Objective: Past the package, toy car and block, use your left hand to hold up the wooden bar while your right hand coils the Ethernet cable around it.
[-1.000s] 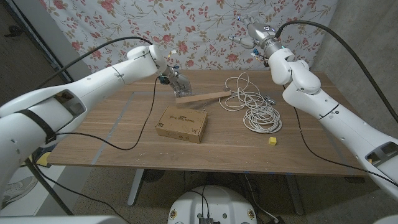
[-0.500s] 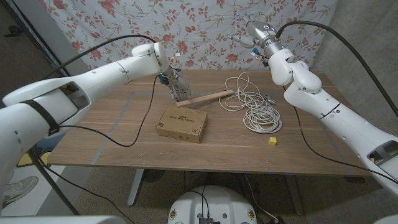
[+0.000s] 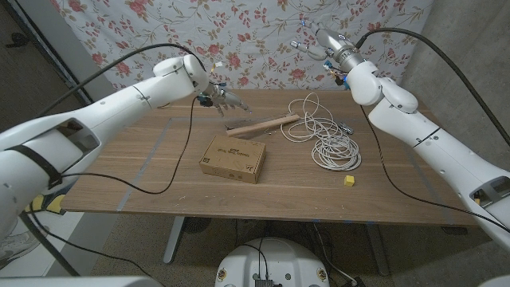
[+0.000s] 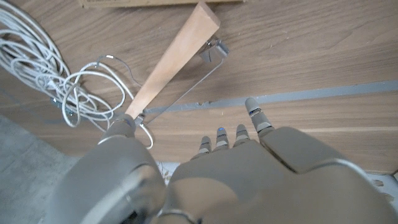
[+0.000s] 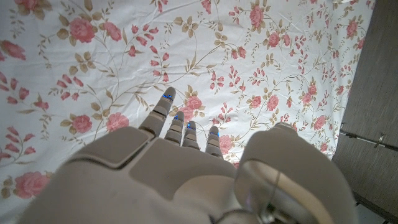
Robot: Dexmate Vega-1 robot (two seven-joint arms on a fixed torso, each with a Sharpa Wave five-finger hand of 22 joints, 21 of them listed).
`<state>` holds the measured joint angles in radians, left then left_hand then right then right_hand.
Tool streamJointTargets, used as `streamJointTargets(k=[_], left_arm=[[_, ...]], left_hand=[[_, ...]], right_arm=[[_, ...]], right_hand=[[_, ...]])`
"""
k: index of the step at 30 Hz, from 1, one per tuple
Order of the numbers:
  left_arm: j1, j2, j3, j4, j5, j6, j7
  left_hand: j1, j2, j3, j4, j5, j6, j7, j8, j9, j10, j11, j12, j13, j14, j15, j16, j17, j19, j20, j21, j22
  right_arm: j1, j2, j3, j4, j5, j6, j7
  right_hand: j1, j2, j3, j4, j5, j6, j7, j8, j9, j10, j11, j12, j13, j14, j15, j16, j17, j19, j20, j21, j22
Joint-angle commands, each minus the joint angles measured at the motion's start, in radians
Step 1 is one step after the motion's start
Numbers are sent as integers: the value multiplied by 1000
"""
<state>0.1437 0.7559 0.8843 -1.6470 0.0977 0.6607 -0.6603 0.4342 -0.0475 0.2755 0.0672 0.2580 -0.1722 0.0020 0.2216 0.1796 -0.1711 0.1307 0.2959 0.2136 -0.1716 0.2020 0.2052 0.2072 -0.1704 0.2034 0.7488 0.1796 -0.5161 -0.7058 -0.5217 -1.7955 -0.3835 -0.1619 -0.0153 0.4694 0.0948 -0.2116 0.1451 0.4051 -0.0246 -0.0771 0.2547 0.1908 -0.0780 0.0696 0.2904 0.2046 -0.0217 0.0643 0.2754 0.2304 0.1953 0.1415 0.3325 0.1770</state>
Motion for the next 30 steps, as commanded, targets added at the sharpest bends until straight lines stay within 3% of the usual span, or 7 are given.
streamJointTargets(k=[1,8,15,20,24,26,30], left_arm=[[436,40,-440,-210,-257,-237,563],[552,20,-522,-174,-353,-486,659],[594,-12,-550,-99,-442,-675,650],[613,-27,-557,-65,-474,-762,651],[624,-47,-563,-41,-522,-818,633],[630,-79,-567,-13,-558,-861,629],[623,-109,-560,38,-591,-890,622]], left_hand=[[-32,8,-11,18,-9,-39,-37,-1,3,-105,-17,-2,0,-61,0,6,4,-267,8,-16,5],[-49,20,-21,20,-18,-46,-96,-23,0,-104,-44,-17,-8,-89,-35,-4,-5,-262,8,-39,4],[-60,22,-30,20,-21,-70,-120,-36,-2,-119,-61,-34,-13,-130,-66,-15,-12,-253,5,-50,5],[-71,14,-42,20,-20,-30,-129,-24,-3,-70,-62,-22,-17,-108,-83,-6,-18,-236,0,-54,4],[-78,9,-50,22,-19,-16,-134,-22,-4,-65,-70,-24,-19,-100,-87,-4,-19,-228,-1,-55,4],[-86,6,-55,25,-17,-12,-141,-24,-5,-72,-78,-30,-20,-104,-88,-6,-20,-232,2,-60,4],[-103,6,-67,33,-10,-39,-154,-39,-5,-101,-85,-49,-23,-123,-91,-14,-22,-247,7,-75,4]], right_arm=[[29,51,68,221,508,254,187],[49,123,72,391,747,366,319],[45,184,88,500,931,380,397],[42,219,105,554,1014,411,431],[30,244,123,570,1063,408,405],[8,260,135,563,1068,405,333],[5,324,137,638,1074,500,318]], right_hand=[[-28,2,-19,5,-13,30,-28,0,-1,22,-23,-5,-3,-20,-7,-12,0,-22,-8,-17,2],[-36,14,-22,2,-27,65,-58,-3,-3,50,-63,-12,-10,-34,-42,-29,-14,-36,-22,-37,0],[-52,15,-29,6,-35,68,-67,-10,-4,65,-58,-15,-12,-37,-19,-35,-19,-42,-13,-46,0],[-88,18,-44,14,-46,128,-56,-2,-5,103,-41,-15,-15,-16,-20,-35,-26,-38,-5,-57,0],[-128,18,-64,10,-56,82,-35,-46,-6,87,30,-52,-19,-2,60,-48,-37,-29,68,-78,-1],[-142,15,-73,6,-60,40,-12,-66,-6,54,67,-80,-20,-5,99,-60,-42,-46,72,-100,-1],[-147,18,-75,4,-60,45,-14,-63,-6,50,41,-87,-21,-21,86,-71,-43,-61,73,-112,-1]])
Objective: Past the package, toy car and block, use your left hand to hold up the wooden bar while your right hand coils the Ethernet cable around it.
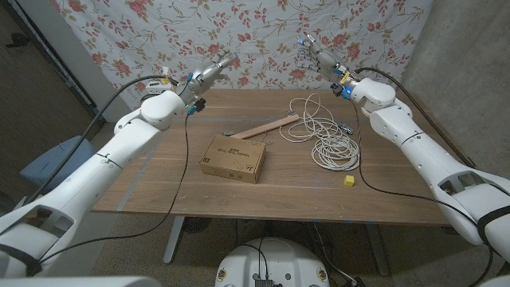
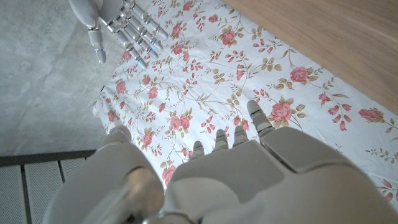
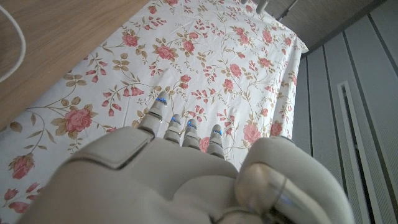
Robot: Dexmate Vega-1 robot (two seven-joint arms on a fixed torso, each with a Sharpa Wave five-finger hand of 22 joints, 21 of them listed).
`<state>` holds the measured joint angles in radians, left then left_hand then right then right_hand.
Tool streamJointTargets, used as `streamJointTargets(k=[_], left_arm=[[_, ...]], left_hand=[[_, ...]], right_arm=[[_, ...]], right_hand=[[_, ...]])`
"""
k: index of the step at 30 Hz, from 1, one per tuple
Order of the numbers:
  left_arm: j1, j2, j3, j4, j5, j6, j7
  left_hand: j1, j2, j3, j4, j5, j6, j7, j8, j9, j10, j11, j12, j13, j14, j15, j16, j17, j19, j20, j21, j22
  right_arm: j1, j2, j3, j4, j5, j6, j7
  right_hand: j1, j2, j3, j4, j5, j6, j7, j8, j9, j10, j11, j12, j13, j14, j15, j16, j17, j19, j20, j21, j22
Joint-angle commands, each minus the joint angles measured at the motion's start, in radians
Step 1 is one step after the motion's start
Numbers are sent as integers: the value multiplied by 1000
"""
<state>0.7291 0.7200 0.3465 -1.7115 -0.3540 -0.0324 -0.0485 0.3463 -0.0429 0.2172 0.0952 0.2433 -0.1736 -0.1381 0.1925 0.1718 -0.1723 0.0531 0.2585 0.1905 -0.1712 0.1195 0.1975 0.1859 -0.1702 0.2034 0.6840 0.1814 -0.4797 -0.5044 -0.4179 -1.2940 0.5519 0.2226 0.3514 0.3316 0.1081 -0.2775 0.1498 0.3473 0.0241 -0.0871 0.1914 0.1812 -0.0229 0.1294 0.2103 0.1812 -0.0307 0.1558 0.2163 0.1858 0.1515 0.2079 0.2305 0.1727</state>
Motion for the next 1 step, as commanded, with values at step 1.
streamJointTargets(k=[1], left_arm=[[37,-79,-21,114,-145,-201,10]], left_hand=[[-16,2,-9,6,5,-40,-14,-11,2,-103,-6,-13,0,-125,-9,-6,-1,-248,7,-11,2]], right_arm=[[-28,135,30,154,138,132,-48]], right_hand=[[-9,5,-8,-2,-3,0,-6,2,3,-3,-22,-6,2,-12,-6,-12,2,-17,6,-11,3]])
